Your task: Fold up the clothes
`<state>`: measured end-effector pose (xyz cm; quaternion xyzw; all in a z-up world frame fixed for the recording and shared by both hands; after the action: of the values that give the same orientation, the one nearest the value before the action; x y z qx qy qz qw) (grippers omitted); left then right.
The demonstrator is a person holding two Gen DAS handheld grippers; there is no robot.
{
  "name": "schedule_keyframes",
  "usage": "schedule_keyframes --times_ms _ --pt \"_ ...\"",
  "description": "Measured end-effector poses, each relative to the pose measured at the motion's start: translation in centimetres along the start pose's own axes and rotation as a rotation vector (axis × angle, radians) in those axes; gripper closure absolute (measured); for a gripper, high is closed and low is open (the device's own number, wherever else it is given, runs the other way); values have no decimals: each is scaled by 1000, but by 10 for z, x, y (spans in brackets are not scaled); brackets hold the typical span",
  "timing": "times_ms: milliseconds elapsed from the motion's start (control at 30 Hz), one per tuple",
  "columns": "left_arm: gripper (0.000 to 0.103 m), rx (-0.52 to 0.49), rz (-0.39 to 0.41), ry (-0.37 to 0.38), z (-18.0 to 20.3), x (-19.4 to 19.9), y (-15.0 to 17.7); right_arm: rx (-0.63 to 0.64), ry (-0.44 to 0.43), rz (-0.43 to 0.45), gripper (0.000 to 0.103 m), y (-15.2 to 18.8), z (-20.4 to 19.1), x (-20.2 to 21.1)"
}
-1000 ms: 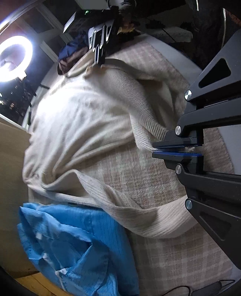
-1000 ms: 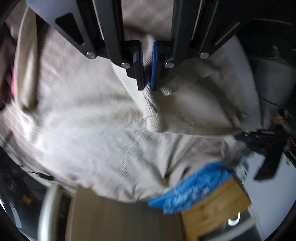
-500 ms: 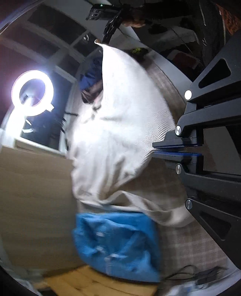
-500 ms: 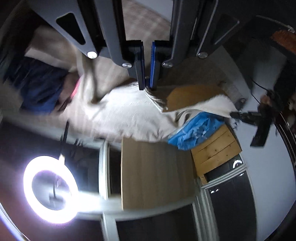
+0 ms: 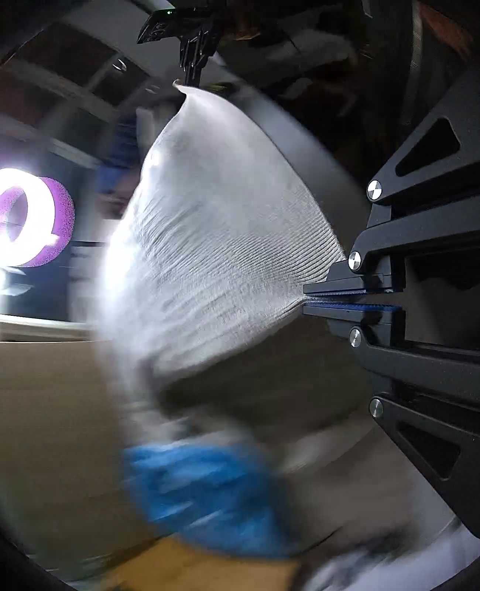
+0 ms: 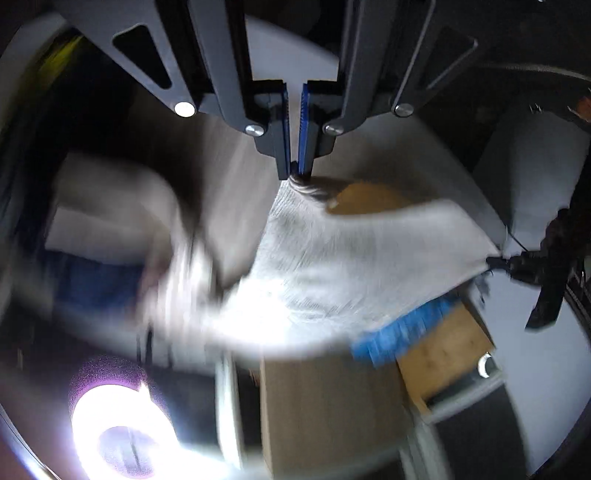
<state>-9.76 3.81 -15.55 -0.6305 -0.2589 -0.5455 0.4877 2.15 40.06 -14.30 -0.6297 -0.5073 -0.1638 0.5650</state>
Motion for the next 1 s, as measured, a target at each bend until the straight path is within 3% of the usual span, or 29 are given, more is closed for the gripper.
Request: schedule_keyframes --times_ms 100,167,433,567,667,767,833,967,1000 --pt "100 45 -114 26 0 -47 31 -84 -35 -75 99 43 12 -35" --pt "100 46 -136 26 0 -57 39 -83 -26 -107 99 55 11 -45" --pt "100 13 -163 38 11 -68 43 -59 7 -186 99 78 17 -55" --pt "99 0 -211 20 0 -57 49 -64 22 -343 99 97 18 -66" --pt "95 -10 -247 6 -9 -47 53 -88 5 -343 98 88 23 -34" --pt "95 -24 -175 -84 -45 -14 14 -131 -60 -230 97 40 31 4" --pt "97 -59 -113 -131 -63 -10 -34 -77 -35 -153 95 -8 31 17" --pt "88 -121 -38 -136 -84 -45 -145 48 45 -79 62 -111 27 -6" --pt "88 -136 -19 -137 -90 -54 -173 71 55 -69 62 -138 28 -20"
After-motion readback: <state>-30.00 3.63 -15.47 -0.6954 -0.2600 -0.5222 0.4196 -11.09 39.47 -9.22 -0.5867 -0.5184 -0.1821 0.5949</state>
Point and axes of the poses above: each gripper's, at about its wrist camera, not at the fingertips, and x roughly against the way its jaws point, z to its right, y to its underside, the point moved 3 cm from there along -x, roughly the way its jaws point, and after that the axes turned 7 degrees about -y, right-handed, at the moved point
